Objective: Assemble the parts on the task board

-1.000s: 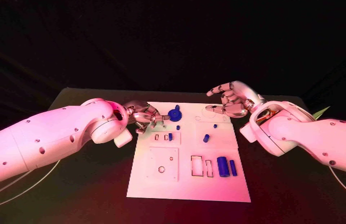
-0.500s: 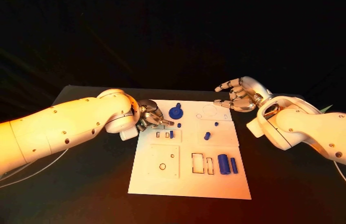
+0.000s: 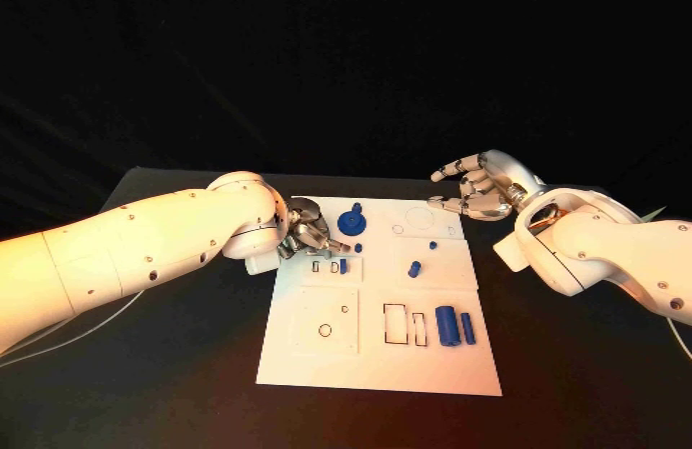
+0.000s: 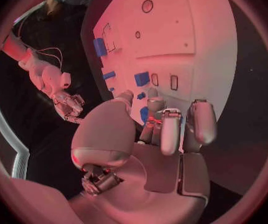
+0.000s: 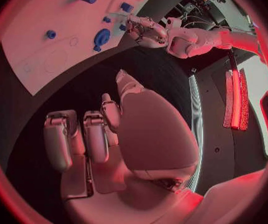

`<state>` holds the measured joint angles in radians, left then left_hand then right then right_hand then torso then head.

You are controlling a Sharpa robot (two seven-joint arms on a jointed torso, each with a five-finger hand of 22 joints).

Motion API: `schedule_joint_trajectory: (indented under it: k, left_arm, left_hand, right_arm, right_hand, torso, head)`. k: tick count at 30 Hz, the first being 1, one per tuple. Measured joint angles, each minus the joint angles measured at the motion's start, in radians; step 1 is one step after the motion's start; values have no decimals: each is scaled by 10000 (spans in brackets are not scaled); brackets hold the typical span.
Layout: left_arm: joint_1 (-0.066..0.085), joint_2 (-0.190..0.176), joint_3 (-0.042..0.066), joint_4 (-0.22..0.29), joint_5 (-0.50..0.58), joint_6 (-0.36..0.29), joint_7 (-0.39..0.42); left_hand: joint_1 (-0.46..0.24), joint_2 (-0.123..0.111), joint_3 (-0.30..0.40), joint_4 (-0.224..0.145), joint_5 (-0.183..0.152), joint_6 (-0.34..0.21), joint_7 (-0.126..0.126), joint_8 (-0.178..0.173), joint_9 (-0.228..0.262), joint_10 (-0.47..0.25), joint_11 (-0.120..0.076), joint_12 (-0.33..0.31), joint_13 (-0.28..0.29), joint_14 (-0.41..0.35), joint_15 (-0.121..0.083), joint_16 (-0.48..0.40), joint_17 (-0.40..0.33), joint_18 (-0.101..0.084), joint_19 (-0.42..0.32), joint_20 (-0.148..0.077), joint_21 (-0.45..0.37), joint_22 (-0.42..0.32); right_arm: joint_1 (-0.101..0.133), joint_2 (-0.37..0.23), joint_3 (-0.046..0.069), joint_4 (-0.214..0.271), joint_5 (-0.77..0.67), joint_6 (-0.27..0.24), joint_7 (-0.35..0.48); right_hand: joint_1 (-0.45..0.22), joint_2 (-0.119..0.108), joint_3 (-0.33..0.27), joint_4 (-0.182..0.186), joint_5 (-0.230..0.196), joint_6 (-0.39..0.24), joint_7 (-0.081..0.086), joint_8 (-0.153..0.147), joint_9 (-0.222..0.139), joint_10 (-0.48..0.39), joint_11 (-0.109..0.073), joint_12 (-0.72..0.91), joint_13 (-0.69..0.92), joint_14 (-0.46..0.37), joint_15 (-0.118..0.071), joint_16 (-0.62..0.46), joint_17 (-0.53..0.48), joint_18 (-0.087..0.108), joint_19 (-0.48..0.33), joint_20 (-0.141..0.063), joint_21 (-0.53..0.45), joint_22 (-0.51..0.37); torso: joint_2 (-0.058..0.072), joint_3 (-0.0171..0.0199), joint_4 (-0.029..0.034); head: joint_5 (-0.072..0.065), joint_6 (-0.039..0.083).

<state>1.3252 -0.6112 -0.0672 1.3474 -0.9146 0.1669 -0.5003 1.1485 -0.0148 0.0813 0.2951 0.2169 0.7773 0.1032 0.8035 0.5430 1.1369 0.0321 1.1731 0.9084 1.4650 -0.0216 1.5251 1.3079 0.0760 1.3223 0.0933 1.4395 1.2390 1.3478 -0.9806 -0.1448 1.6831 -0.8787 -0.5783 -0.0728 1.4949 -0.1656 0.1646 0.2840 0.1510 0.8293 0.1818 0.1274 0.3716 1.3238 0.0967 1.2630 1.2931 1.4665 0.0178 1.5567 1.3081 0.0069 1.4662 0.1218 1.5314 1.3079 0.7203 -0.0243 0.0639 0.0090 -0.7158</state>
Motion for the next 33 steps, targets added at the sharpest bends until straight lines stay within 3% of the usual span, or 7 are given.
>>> schedule_joint_trajectory:
  k: [33]
  left_arm:
    - [4,356,-101,-143,-141,349,-134]
  left_hand:
    - [0,0,-26,-28,0,35,-35,0,101,-1,1,0,-74,-1,1,-1,-3,2,35,-36,38,37]
  right_arm:
    - [3,60,1,-70,-25,60,10]
  right_hand:
    - [1,-1,0,0,37,33,-33,-1,0,0,0,51,23,0,0,0,-3,0,0,0,39,-4]
  torso:
    - [8,-10,5]
  head:
    - [-45,-94]
